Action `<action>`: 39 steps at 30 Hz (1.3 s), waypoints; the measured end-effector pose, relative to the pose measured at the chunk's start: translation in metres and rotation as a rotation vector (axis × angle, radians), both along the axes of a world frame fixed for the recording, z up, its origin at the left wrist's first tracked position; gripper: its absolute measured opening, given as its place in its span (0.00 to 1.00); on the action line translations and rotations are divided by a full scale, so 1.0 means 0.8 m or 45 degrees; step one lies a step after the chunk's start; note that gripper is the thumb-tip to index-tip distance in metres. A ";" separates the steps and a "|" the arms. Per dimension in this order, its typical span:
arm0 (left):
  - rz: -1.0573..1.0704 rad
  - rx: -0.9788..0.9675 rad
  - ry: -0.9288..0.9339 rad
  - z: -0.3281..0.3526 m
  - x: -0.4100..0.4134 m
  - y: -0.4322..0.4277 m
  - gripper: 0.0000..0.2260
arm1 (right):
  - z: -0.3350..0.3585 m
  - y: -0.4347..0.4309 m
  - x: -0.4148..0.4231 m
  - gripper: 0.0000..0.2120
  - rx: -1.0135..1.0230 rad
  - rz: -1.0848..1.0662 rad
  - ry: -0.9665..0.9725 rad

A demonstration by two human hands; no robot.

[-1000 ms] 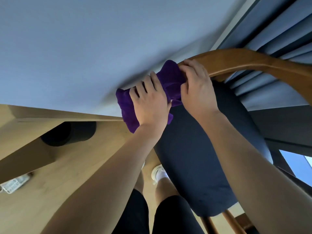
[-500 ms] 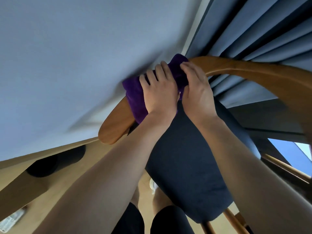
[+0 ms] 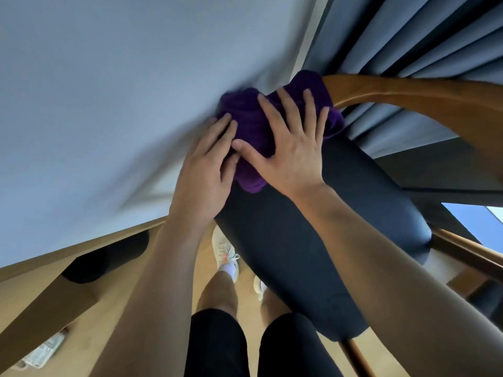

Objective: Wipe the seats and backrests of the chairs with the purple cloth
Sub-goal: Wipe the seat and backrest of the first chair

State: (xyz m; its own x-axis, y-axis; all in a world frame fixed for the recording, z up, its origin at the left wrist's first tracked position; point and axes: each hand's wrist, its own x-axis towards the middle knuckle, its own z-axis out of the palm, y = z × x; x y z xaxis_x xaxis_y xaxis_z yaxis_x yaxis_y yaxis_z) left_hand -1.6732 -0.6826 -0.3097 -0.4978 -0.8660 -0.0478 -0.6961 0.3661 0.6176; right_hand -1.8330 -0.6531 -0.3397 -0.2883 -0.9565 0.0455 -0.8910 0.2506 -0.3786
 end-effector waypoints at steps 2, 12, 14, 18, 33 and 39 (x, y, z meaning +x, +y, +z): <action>-0.003 0.074 -0.013 0.001 0.019 0.004 0.23 | -0.005 -0.007 0.013 0.38 -0.020 -0.085 0.047; 0.408 0.108 0.109 0.001 0.094 0.013 0.09 | -0.024 0.064 0.180 0.25 -0.329 -0.229 -0.336; 0.396 0.164 0.080 0.003 0.108 0.019 0.08 | -0.026 0.075 0.220 0.27 -0.348 -0.366 -0.453; 0.199 0.181 0.123 0.014 0.124 0.026 0.10 | -0.017 0.068 0.260 0.43 -0.353 -0.769 -0.920; 0.005 0.126 0.103 0.017 0.118 0.017 0.07 | -0.011 0.060 0.273 0.37 -0.398 -1.034 -1.111; -0.011 0.044 0.086 0.010 0.108 0.011 0.10 | -0.014 0.050 0.253 0.32 -0.431 -0.948 -1.025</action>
